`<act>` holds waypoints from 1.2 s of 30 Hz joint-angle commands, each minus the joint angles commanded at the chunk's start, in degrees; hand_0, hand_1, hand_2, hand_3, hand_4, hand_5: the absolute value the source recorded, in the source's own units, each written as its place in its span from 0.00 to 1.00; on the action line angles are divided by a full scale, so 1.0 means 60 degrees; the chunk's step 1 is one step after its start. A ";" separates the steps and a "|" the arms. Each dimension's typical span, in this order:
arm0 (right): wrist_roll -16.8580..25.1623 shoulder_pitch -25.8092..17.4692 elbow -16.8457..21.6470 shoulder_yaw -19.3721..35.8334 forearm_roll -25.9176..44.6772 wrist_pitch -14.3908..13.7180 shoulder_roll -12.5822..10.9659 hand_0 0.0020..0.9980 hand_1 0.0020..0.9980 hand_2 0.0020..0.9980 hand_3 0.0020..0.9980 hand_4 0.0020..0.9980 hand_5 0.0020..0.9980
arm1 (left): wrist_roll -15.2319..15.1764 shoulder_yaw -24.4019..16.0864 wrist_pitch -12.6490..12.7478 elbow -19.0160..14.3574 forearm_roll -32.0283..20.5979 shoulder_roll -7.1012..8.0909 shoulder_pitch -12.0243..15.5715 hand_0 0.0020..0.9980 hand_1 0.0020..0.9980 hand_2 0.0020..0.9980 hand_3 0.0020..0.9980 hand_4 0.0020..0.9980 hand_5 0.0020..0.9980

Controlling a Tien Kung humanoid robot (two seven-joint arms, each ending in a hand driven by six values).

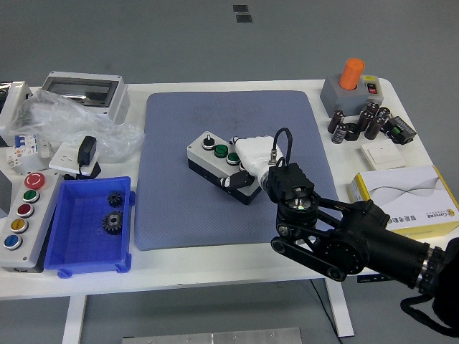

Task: Pick up the button,place it on the desk,press the button,press the button

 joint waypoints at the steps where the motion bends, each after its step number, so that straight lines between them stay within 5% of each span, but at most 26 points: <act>1: 0.0000 0.0001 0.0052 -0.0020 -0.0034 -0.0120 -0.0040 0.08 0.32 0.33 0.35 0.54 0.04 | -0.0010 -0.0011 0.0014 -0.0002 0.0012 -0.0003 -0.0005 0.60 0.65 0.60 0.61 0.66 0.21; 18: 0.0087 0.0683 0.0937 -0.1163 0.0047 -0.2207 -0.1076 0.09 0.32 0.31 0.31 0.48 0.02 | -0.0075 0.0003 0.0119 -0.0015 0.0049 -0.0015 -0.0060 0.60 0.65 0.60 0.61 0.67 0.23; 28: 0.2270 0.1416 0.0940 -0.2845 0.0309 -0.3805 -0.1806 0.10 0.32 0.31 0.31 0.47 0.01 | -0.0081 0.0077 0.0148 -0.0012 0.0020 -0.0014 -0.0087 0.60 0.65 0.60 0.61 0.68 0.24; 36: 0.3967 0.1511 0.0622 -0.2976 0.0572 -0.4325 -0.1931 0.11 0.32 0.31 0.31 0.40 0.01 | -0.0106 0.0129 0.0154 -0.0011 0.0008 -0.0024 -0.0123 0.60 0.65 0.60 0.61 0.68 0.25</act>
